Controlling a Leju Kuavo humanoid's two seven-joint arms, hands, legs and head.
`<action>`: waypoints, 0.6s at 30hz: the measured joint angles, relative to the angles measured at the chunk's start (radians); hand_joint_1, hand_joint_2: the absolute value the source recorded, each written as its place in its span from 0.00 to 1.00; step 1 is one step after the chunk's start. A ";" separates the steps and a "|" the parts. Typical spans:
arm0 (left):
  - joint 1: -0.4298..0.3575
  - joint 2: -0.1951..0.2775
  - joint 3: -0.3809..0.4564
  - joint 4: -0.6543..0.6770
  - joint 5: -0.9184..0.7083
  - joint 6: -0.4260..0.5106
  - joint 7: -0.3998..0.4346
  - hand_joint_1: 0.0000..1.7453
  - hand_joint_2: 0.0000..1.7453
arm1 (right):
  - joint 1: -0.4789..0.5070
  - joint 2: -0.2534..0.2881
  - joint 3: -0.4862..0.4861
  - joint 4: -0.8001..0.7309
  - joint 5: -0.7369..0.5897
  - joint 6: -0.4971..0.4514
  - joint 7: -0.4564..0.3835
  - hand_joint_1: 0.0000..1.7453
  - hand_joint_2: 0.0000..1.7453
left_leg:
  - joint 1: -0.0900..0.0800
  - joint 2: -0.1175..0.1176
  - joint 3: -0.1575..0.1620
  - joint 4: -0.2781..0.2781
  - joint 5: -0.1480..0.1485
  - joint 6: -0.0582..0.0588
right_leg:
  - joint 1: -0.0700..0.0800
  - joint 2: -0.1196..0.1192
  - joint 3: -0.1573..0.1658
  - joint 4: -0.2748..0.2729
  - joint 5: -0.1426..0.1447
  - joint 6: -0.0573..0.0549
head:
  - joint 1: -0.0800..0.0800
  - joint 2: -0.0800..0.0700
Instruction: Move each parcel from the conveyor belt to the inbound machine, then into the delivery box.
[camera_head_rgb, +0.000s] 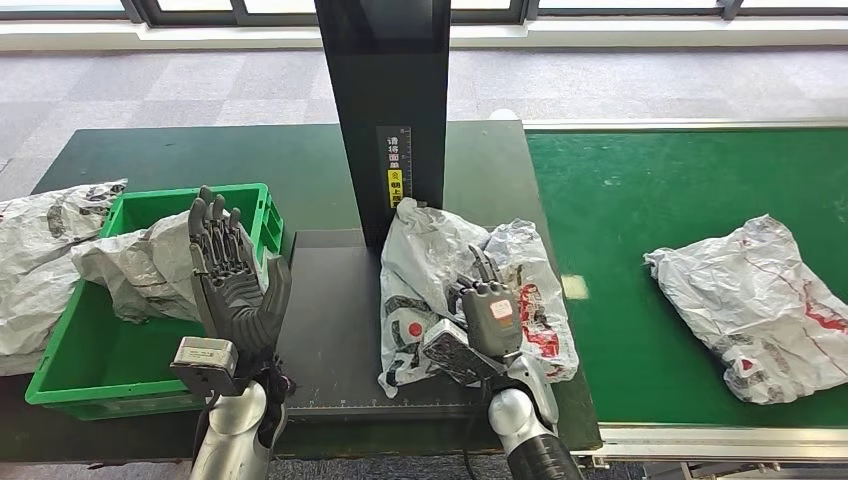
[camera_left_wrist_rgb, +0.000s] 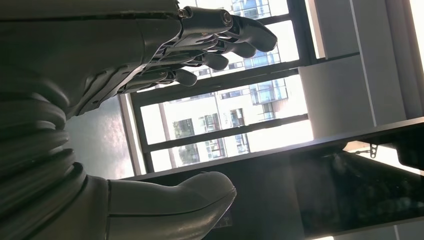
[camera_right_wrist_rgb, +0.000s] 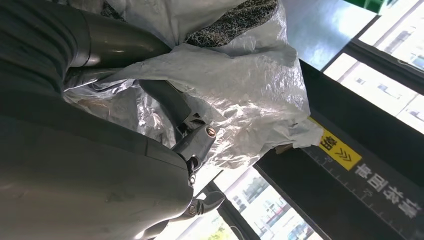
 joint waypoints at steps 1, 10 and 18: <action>0.000 0.000 0.000 0.000 0.000 0.000 0.000 0.00 1.00 | 0.001 0.000 0.000 -0.005 -0.018 0.000 -0.006 0.00 1.00 | 0.000 0.000 0.000 0.000 0.000 0.000 | 0.000 0.000 0.000 0.000 0.000 0.000 | 0.000 0.000; -0.002 0.000 0.000 0.012 -0.011 -0.003 0.000 0.00 1.00 | 0.012 -0.004 0.011 -0.080 -0.164 0.002 -0.018 0.00 1.00 | 0.000 0.000 0.000 0.000 0.000 0.000 | 0.000 0.000 -0.001 0.000 0.000 0.000 | 0.000 0.000; -0.002 0.000 -0.002 0.022 -0.024 -0.007 0.000 0.00 1.00 | 0.050 -0.018 0.052 -0.215 -0.321 -0.008 -0.018 0.00 1.00 | 0.000 0.001 0.000 0.000 0.000 0.000 | 0.000 0.001 -0.001 0.000 0.000 0.000 | 0.000 0.000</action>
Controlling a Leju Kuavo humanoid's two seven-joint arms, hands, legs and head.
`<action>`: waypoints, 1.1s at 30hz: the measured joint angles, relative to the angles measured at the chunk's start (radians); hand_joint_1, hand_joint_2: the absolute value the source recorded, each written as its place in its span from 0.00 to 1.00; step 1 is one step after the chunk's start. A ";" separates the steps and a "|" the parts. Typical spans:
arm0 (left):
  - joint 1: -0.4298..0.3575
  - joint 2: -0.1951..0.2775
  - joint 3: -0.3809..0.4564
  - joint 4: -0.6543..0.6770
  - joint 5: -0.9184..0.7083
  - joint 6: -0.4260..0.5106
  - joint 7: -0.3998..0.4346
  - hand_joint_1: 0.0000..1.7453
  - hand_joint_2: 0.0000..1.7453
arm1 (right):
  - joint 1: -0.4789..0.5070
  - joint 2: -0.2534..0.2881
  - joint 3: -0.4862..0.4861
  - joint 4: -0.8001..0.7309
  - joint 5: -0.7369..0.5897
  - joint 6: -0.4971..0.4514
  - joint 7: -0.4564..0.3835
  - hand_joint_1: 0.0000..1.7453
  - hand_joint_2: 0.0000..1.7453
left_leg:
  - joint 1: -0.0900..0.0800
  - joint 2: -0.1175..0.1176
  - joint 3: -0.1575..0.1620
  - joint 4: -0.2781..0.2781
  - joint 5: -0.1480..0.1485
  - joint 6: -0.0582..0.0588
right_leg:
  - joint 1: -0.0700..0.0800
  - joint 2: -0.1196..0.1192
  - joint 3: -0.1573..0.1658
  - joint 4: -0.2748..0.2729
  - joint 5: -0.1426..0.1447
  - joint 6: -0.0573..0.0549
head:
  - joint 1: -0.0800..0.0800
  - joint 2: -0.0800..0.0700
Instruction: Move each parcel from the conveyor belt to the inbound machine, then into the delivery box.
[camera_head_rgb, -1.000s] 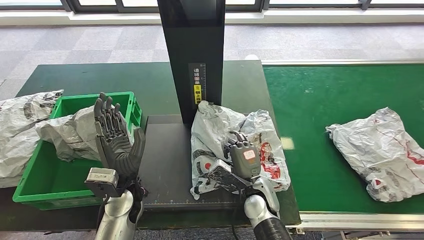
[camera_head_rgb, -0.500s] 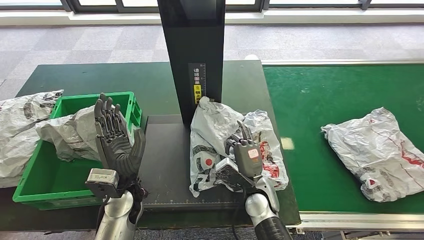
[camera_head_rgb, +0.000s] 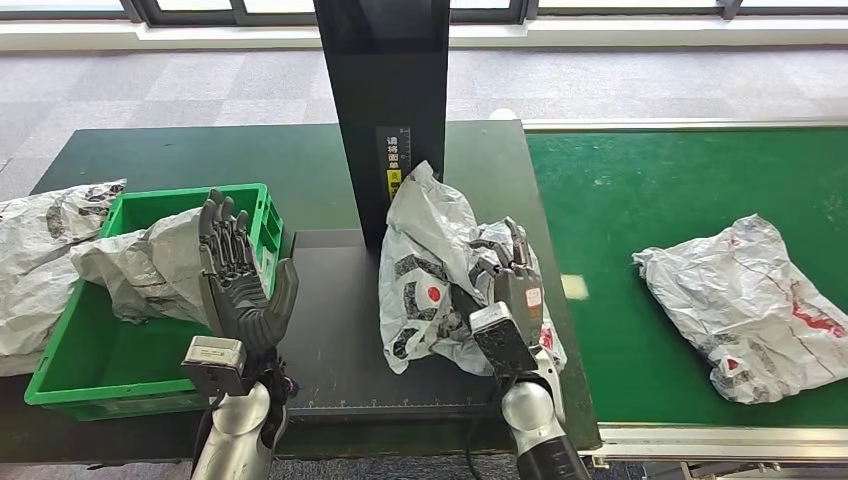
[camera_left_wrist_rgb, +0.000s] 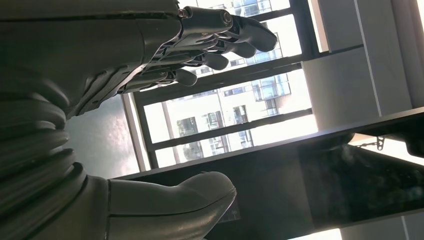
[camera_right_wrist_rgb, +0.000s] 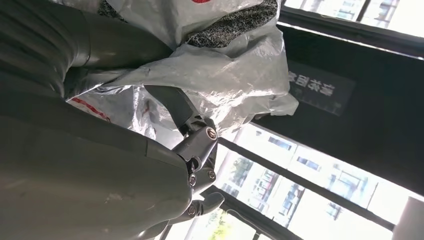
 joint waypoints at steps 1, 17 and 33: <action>0.000 0.000 -0.001 0.001 -0.002 -0.001 0.000 0.00 1.00 | 0.007 -0.003 0.005 -0.021 -0.029 -0.002 0.000 0.00 1.00 | 0.000 0.000 0.000 0.000 0.000 0.000 | 0.000 0.000 0.000 0.000 0.000 0.000 | 0.000 0.000; -0.019 -0.001 -0.055 0.070 -0.113 0.010 0.000 0.00 1.00 | 0.037 -0.040 0.026 -0.263 -0.340 0.252 0.000 0.00 1.00 | 0.000 0.001 0.000 0.000 0.000 0.000 | 0.000 0.001 0.000 0.000 0.000 0.000 | 0.000 0.000; -0.024 -0.002 -0.059 0.105 -0.163 0.020 0.000 0.00 1.00 | -0.030 -0.023 -0.056 -0.088 -0.319 0.460 0.003 0.00 1.00 | 0.000 0.001 0.000 0.000 0.000 0.000 | 0.000 0.001 0.000 0.000 0.000 0.000 | 0.000 0.000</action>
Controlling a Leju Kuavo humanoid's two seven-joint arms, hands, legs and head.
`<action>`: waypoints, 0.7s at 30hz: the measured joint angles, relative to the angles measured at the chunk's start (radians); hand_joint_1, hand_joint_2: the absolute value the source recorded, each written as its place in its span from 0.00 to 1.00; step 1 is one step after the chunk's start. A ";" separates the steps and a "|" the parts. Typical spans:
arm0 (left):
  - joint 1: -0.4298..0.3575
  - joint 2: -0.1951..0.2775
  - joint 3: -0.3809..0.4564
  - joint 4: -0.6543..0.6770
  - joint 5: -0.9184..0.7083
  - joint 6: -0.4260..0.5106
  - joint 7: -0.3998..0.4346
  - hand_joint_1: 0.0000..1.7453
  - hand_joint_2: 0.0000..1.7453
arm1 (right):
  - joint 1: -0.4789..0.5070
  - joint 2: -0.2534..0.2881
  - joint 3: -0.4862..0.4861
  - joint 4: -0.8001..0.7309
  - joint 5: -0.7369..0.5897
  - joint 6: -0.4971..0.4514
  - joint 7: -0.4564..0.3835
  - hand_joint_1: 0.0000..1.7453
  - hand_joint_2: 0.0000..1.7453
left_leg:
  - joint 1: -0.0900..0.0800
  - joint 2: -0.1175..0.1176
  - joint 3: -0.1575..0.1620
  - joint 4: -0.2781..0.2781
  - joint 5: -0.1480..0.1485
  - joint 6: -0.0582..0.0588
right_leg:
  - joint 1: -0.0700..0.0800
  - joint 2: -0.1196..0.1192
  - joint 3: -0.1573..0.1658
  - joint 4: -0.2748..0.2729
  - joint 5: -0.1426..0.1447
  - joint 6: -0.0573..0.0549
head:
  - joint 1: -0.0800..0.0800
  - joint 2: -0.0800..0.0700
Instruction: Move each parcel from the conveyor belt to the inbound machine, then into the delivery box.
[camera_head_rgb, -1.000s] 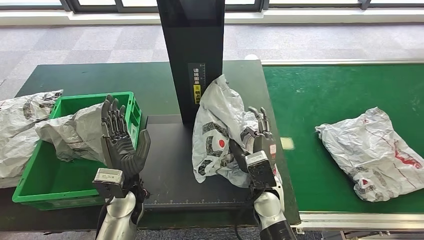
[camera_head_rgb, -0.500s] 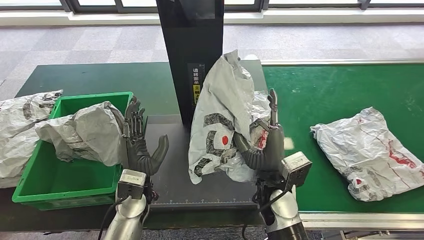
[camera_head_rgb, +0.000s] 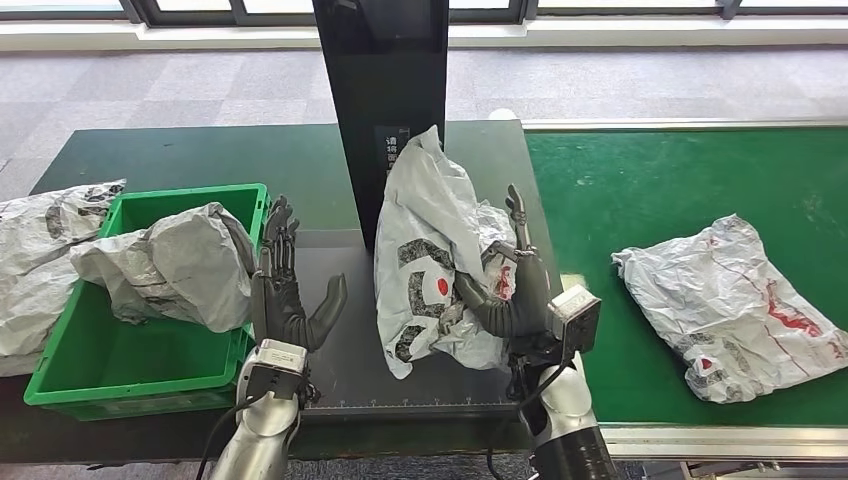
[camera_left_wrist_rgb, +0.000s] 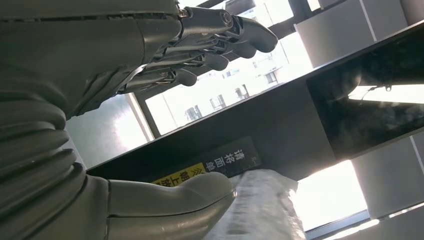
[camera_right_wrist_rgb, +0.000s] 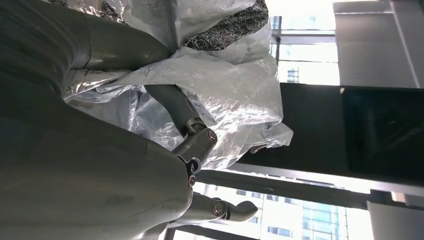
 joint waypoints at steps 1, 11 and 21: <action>0.000 0.000 0.000 0.001 -0.002 0.000 0.000 0.00 1.00 | -0.007 0.000 -0.001 0.021 0.016 -0.001 0.000 0.00 1.00 | 0.000 0.000 0.000 0.000 0.000 0.000 | 0.000 0.000 0.000 0.000 0.000 0.000 | 0.000 0.000; -0.001 -0.001 0.000 0.008 -0.026 0.000 0.000 0.00 1.00 | -0.060 0.007 -0.005 0.161 0.084 -0.002 0.000 0.00 0.00 | 0.000 0.000 0.000 0.000 0.000 0.000 | 0.000 0.000 0.000 0.000 0.000 0.000 | 0.000 0.000; -0.001 -0.002 0.000 0.008 -0.035 0.000 0.000 0.00 1.00 | -0.077 0.010 -0.010 0.202 0.082 0.003 -0.001 0.00 0.00 | 0.000 0.000 0.000 0.000 0.000 0.000 | 0.000 0.000 0.000 0.000 0.000 0.000 | 0.000 0.000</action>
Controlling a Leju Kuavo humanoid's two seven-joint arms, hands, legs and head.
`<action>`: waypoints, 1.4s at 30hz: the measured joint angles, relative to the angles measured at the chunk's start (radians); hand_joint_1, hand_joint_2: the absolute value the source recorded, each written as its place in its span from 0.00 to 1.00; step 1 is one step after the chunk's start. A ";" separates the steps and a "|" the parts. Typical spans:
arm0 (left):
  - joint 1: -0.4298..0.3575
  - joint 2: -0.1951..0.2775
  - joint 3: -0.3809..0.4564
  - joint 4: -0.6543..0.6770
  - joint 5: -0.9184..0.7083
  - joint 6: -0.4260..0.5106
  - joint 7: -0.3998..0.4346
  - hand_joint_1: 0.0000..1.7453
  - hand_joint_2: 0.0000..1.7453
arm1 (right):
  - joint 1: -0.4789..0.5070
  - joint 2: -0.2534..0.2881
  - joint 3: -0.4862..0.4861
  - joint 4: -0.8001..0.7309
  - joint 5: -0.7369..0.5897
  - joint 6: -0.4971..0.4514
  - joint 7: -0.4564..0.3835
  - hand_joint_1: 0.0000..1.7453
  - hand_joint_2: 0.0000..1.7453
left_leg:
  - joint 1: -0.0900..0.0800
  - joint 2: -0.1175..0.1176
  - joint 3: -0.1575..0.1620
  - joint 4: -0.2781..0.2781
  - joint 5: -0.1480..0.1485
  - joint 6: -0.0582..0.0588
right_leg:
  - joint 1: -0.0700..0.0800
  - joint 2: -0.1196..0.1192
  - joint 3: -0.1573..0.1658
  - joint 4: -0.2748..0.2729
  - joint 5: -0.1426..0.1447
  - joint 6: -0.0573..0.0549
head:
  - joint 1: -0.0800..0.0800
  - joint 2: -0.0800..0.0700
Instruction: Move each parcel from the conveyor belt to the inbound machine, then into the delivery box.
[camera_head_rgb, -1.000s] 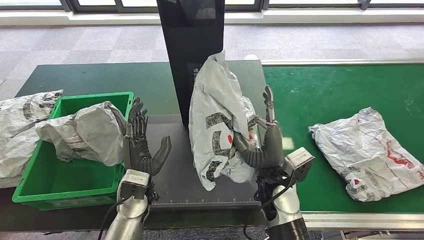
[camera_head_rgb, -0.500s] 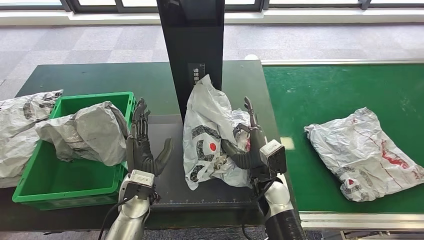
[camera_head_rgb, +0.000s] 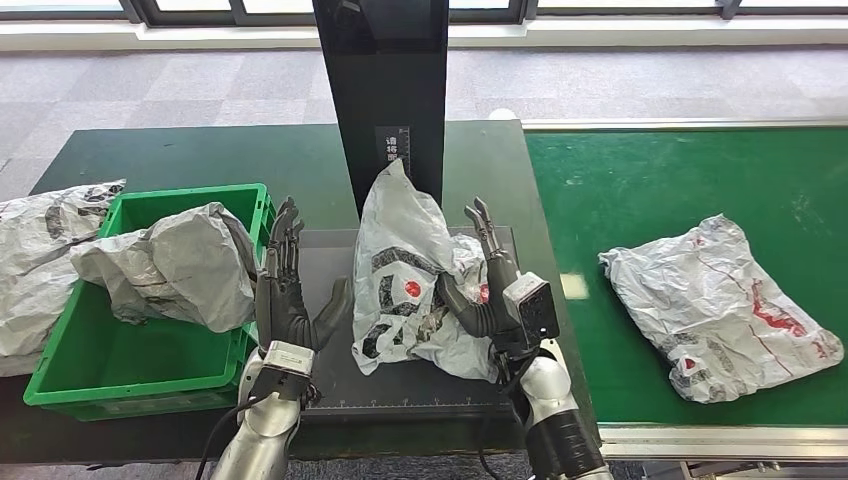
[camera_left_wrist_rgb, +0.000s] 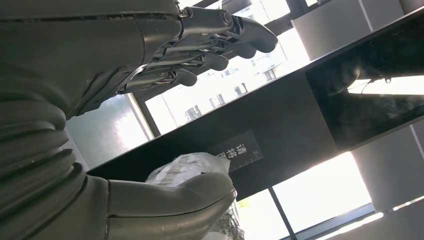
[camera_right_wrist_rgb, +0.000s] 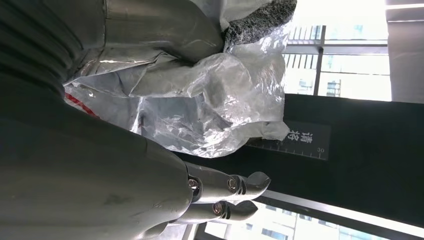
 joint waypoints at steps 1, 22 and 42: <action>0.000 0.000 0.000 0.000 -0.002 0.000 0.000 0.00 1.00 | -0.001 0.001 -0.003 0.002 -0.003 0.002 0.000 0.00 0.00 | 0.000 0.000 0.000 0.000 0.000 0.000 | 0.000 0.000 0.000 0.000 0.000 0.000 | 0.000 0.000; 0.000 -0.003 0.000 -0.002 -0.059 -0.015 0.000 0.00 1.00 | 0.036 0.018 -0.070 -0.062 -0.065 0.075 0.010 0.00 0.00 | 0.000 0.001 0.000 0.000 0.000 0.000 | 0.000 0.002 0.000 0.000 0.000 0.000 | 0.000 0.000; 0.001 -0.003 0.000 -0.010 -0.073 -0.013 0.002 0.00 1.00 | 0.013 0.018 -0.090 0.019 -0.030 0.039 -0.001 0.00 0.00 | 0.000 0.001 0.000 0.000 0.000 0.000 | 0.000 0.001 0.000 0.000 0.000 0.000 | 0.000 0.000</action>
